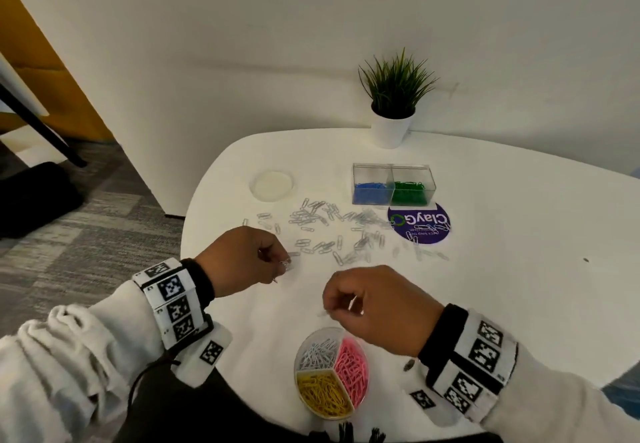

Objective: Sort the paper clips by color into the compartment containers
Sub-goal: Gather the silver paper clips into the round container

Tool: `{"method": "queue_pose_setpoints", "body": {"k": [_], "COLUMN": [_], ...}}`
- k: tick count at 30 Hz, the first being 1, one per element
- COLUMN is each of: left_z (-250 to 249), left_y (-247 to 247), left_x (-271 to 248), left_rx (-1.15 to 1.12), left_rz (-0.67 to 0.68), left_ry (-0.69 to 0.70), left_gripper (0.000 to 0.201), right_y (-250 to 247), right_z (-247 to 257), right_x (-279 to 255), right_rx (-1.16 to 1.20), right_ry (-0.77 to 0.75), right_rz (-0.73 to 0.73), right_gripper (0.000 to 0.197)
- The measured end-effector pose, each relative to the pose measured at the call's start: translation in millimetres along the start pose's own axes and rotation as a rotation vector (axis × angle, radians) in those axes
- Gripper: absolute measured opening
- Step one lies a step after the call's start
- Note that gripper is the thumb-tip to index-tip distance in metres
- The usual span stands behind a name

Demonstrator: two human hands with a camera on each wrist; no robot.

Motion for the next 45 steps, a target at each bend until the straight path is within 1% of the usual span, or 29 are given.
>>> {"method": "queue_pose_setpoints", "body": {"k": [2,5,7,9,10,12,15,17,19,20,23,24,26,28,31,33,36,40,43,45], "left_z": [-5,-9,-11,-15,-18,-22,-29,-30,-27,-25,-20,-19,-19,-20,-21,-21,-21,-20,-19,-19], "left_y": [2,7,12,19,23,33,49,57,62,63,65,66,68,71,73,73,74,75,78,80], "left_x": [-12,-27,-37,-46,-49,-55,-58,-60,-61,-61,-65,-66,-67,-67,-68,-69,-70,-70,-71,-72], "left_rx": [-0.058,-0.143,-0.157,-0.142,-0.109,0.005,0.291,0.481,0.605,0.657,0.737,0.738,0.741,0.753,0.777,0.774,0.782,0.811,0.819,0.808], "left_rz": [0.038,0.104,0.139,0.186,0.208,0.225,0.241,0.247,0.236,0.229,0.215,0.211,0.204,0.215,0.219,0.213,0.210,0.228,0.241,0.252], "left_ry": [-0.003,0.012,0.019,0.046,0.077,0.171,0.402,0.564,0.687,0.715,0.719,0.729,0.759,0.773,0.779,0.786,0.808,0.820,0.835,0.843], "left_gripper": [0.013,0.011,0.011,0.010,0.010,0.011,0.017,0.024,0.027,0.026,0.024,0.025,0.028,0.028,0.026,0.024,0.023,0.023,0.024,0.024], "right_y": [16,26,25,16,9,-8,-33,-45,-56,-59,-65,-65,-63,-61,-60,-60,-57,-49,-49,-49], "right_z": [5,3,-3,-10,-16,-35,-76,-104,-126,-136,-160,-166,-173,-174,-175,-174,-171,-168,-170,-168], "right_x": [0,-3,-7,-9,-9,-9,-14,-19,-26,-29,-34,-34,-30,-21,-6,1,9,15,15,14], "right_rx": [-0.068,-0.182,-0.205,-0.142,-0.085,-0.006,-0.070,-0.129,-0.170,-0.192,-0.236,-0.236,-0.243,-0.283,-0.365,-0.390,-0.415,-0.465,-0.448,-0.462], "right_ry": [-0.068,-0.102,-0.046,0.046,0.092,0.179,0.309,0.415,0.507,0.543,0.641,0.667,0.700,0.707,0.697,0.672,0.596,0.511,0.492,0.471], "right_rz": [0.091,0.135,0.136,0.126,0.097,-0.008,-0.171,-0.246,-0.312,-0.338,-0.375,-0.373,-0.339,-0.303,-0.258,-0.246,-0.245,-0.211,-0.230,-0.239], "right_gripper": [0.011,0.013,0.016,0.016,0.013,0.012,0.020,0.018,0.017,0.017,0.016,0.019,0.032,0.042,0.045,0.038,0.021,0.022,0.023,0.019]}}
Point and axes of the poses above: each hand's wrist, its own x-axis towards the middle knuckle, its own y-axis out of the palm, z = x × y, the point moved 2 cm from there along x, towards the middle knuckle, and after that the axes turned 3 degrees about -z, right-handed, at the moved point
